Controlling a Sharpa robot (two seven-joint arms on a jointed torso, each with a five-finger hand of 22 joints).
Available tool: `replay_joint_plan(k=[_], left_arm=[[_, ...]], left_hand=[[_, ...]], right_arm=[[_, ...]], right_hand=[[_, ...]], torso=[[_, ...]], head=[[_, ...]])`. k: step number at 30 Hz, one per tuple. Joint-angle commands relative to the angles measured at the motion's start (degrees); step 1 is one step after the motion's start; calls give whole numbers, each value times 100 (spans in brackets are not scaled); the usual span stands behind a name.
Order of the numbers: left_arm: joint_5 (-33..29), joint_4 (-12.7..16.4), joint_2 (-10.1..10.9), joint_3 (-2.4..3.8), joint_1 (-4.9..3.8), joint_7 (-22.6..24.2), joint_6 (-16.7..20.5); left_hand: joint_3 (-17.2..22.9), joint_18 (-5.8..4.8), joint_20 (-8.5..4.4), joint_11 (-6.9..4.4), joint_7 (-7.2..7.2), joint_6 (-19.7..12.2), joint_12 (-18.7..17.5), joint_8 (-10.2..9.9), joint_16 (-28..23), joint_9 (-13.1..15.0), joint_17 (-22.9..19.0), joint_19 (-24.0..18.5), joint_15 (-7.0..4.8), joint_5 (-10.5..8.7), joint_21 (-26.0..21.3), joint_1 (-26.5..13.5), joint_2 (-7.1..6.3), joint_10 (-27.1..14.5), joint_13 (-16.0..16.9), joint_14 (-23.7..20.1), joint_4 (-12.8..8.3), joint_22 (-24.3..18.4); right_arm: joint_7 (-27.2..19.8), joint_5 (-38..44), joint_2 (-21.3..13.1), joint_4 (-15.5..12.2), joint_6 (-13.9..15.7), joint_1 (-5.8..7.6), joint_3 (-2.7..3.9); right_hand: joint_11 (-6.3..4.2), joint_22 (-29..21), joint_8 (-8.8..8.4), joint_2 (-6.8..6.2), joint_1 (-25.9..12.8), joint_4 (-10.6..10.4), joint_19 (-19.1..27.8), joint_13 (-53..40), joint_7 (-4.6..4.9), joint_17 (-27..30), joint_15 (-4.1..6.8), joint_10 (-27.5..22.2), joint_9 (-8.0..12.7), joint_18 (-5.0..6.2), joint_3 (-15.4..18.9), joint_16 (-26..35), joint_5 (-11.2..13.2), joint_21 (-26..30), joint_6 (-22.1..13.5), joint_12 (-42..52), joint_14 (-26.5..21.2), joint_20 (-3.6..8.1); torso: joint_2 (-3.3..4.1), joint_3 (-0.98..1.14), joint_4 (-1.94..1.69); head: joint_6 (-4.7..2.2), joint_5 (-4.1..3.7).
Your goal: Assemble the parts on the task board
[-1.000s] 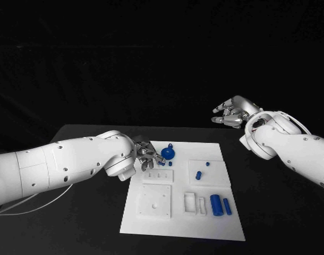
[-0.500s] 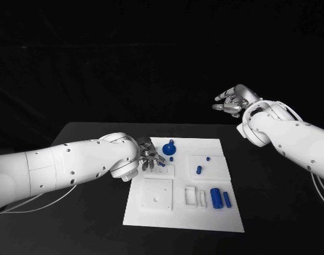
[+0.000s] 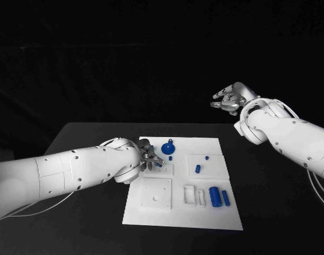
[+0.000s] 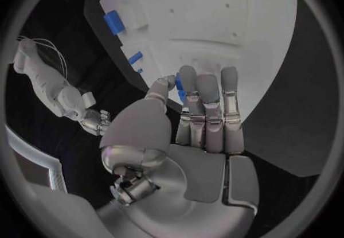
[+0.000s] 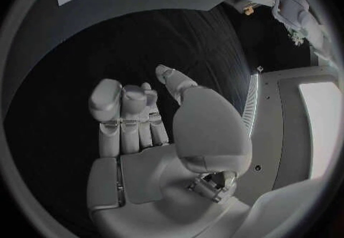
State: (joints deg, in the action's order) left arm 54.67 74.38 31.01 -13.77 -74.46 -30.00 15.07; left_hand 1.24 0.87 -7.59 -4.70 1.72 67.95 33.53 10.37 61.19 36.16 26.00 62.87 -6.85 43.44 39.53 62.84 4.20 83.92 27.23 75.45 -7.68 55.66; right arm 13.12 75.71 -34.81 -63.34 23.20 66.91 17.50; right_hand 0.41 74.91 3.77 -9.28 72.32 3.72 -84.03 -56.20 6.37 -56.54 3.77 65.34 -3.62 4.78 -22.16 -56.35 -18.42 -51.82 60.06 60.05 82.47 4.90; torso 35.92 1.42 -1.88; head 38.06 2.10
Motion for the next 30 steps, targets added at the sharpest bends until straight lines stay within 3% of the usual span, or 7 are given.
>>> replay_joint_plan(k=[1, 4, 11, 12, 17, 28, 30], left_arm=[[220, -73, -53, 2, 46, -29, 187], [248, -140, -91, 2, 106, -23, 207], [306, -241, -150, 2, 211, 6, 242], [342, -249, -155, 2, 220, 18, 255], [453, -265, -167, 2, 244, 58, 279], [449, -273, -197, 3, 283, 62, 201], [434, -277, -200, 3, 290, 59, 175]], left_hand=[[888, 51, -1, 19, -267, 256, -9, 21, -36, 1009, 6, 24, 0, 26, -24, -12, -23, 189, -4, 23, -845, 23], [906, 48, 3, 25, -270, 236, -1, 74, -56, 967, 34, 128, 2, 24, -308, -8, -24, 191, -24, 36, -847, 352], [906, 48, 3, 25, -270, 236, -1, 74, -56, 967, 34, 128, 2, 24, -308, -8, -24, 191, -24, 36, -847, 352], [907, 32, -3, 19, -272, 232, 2, 94, -62, 939, 46, 290, -2, 25, -767, -2, -21, 192, -31, 45, -847, 847], [898, 22, -3, 24, -276, 230, -21, 94, -93, 932, 32, 346, 3, 23, -922, -8, -20, 198, -45, 41, -844, 988], [892, 8, -7, 19, -275, 244, -27, 103, -104, 916, 36, 490, -2, 24, -1274, -11, -27, 199, -48, 50, -847, 1332], [892, -5, -11, 23, -273, 233, -31, 110, -105, 922, 32, 596, -1, 18, -1573, -10, -38, 198, -47, 54, -849, 1623]], right_arm=[[26, 4, 5, -28, 14, 2, 4], [34, 9, 4, -37, 5, 2, 4], [46, 13, 0, -49, -9, 2, 4], [47, 13, -1, -49, -9, 2, 4], [46, 12, 9, -41, -16, 2, 4], [51, 9, 40, -28, -50, 1, 3], [53, 9, 43, -26, -56, 1, 3]], right_hand=[[-33, 642, -22, 3, -16, -5, -219, 5, -3, 4, 29, -26, 0, 45, -44, 13, -21, 15, 33, -3, 20, 18], [-33, 642, -22, 3, -16, -5, -219, 5, -3, 4, 29, -26, 0, 45, -44, 13, -21, 15, 33, -3, 20, 18], [-33, 642, -22, 3, -23, -4, -219, 3, -3, 4, 29, -24, 0, 44, -50, 13, -20, 14, 34, 1, 20, 19], [-33, 643, -23, 1, -51, 2, -221, -6, -3, 2, 29, -13, 1, 43, -73, 11, -17, 11, 39, 14, 21, 20], [-34, 642, -23, 0, -60, -3, -220, -4, -3, 2, 29, -15, 1, 42, -69, 11, -21, 11, 38, 14, 21, 20], [-34, 641, -22, 10, -65, -9, -221, -13, -6, -1, 30, -10, 0, 43, -65, 8, -17, 14, 47, 24, 22, 20], [-34, 641, -22, 10, -65, -9, -221, -13, -6, -1, 30, -10, 0, 43, -65, 8, -17, 14, 47, 24, 22, 20]], torso=[[10, -8, 3], [17, -11, 3], [21, -13, -5], [21, -13, -5], [19, -21, -5], [21, -16, -5], [23, -15, -5]], head=[[-3, -5], [1, -9], [26, -30], [28, -35], [17, -72], [34, -54], [39, -61]])
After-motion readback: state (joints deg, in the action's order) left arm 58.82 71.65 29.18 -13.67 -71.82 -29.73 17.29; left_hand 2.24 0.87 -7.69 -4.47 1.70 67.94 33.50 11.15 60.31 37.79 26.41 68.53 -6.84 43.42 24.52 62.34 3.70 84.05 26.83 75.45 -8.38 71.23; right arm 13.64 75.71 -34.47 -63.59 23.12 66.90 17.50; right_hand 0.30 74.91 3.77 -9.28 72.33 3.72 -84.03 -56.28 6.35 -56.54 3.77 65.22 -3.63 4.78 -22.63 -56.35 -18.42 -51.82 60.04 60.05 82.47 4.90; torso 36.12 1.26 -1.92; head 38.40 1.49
